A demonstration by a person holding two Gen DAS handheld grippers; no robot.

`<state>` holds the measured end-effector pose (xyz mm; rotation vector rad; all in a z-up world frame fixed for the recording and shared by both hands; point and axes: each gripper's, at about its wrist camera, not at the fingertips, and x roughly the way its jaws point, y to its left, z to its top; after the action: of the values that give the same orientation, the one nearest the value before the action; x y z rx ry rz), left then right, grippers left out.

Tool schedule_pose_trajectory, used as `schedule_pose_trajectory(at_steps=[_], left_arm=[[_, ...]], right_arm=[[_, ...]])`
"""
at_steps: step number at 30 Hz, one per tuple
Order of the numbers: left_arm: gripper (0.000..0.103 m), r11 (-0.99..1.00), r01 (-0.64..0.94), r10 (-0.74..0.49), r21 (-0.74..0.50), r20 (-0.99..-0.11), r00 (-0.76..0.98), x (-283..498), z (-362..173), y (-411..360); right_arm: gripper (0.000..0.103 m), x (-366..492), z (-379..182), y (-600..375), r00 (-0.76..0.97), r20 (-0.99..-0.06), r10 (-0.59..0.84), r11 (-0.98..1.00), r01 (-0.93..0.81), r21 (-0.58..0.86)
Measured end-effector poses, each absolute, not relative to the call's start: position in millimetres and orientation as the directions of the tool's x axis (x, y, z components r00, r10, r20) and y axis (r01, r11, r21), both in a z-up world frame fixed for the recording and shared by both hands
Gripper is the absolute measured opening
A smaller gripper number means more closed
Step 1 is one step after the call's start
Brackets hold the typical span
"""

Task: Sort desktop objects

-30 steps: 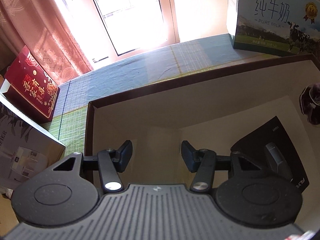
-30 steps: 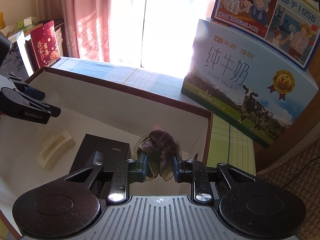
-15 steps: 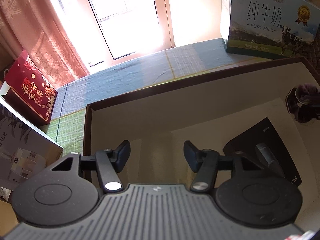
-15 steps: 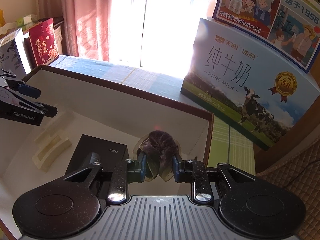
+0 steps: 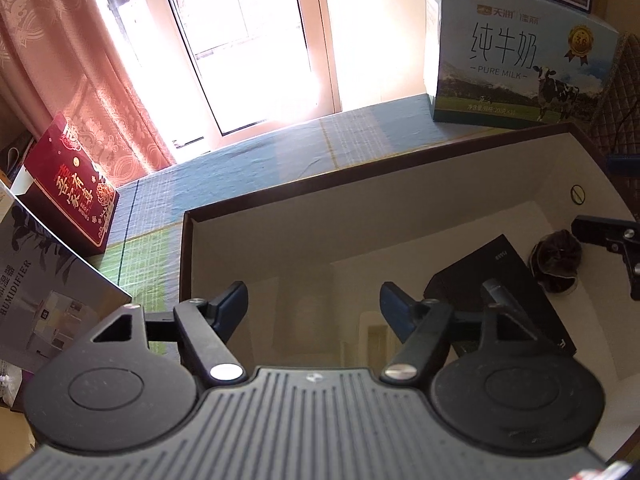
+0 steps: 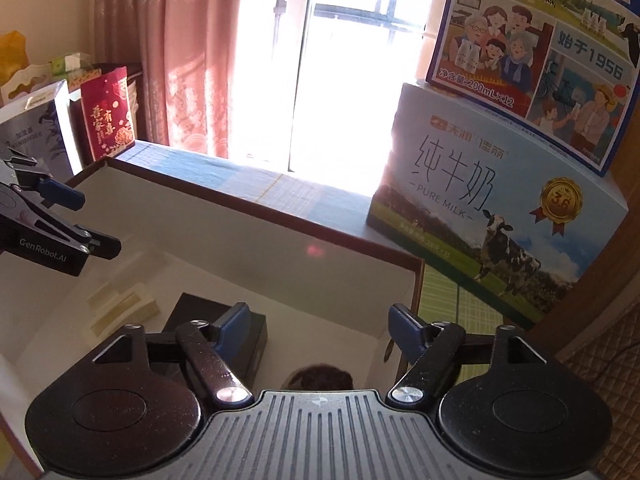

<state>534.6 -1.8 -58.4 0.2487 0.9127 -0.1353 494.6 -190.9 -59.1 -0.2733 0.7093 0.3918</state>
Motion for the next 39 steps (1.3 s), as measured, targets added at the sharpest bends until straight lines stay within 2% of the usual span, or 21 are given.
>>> schedule_pose_trajectory(at_steps=[2, 6, 8, 19, 39], left_arm=[[0.075, 0.965, 0.217, -0.015, 0.150, -0.791, 0.612, 527.2, -53.7, -1.7], [0.079, 0.966, 0.221, -0.031, 0.135, -0.785, 0.618, 511.7, -44.8, -2.5], [0.083, 0.967, 0.218, -0.036, 0.131, -0.779, 0.625, 502.9, -39.8, -3.0], [0.089, 0.985, 0.160, -0.055, 0.068, -0.752, 0.657, 450.4, -8.3, 7.1], [0.091, 0.994, 0.099, -0.037, 0.043, -0.730, 0.683, 347.2, 18.5, 21.5]], right_arm=[[0.086, 487.5, -56.3, -194.8, 0.688, -0.674, 0.270, 0.892, -0.442, -0.094], [0.093, 470.5, -49.4, -200.3, 0.679, -0.668, 0.304, 0.892, -0.449, -0.051], [0.101, 462.2, -46.1, -202.2, 0.682, -0.662, 0.310, 0.896, -0.442, -0.036], [0.101, 413.1, -26.4, -220.7, 0.698, -0.618, 0.361, 0.921, -0.372, 0.118], [0.101, 332.9, 3.0, -219.3, 0.707, -0.604, 0.369, 0.926, -0.336, 0.173]])
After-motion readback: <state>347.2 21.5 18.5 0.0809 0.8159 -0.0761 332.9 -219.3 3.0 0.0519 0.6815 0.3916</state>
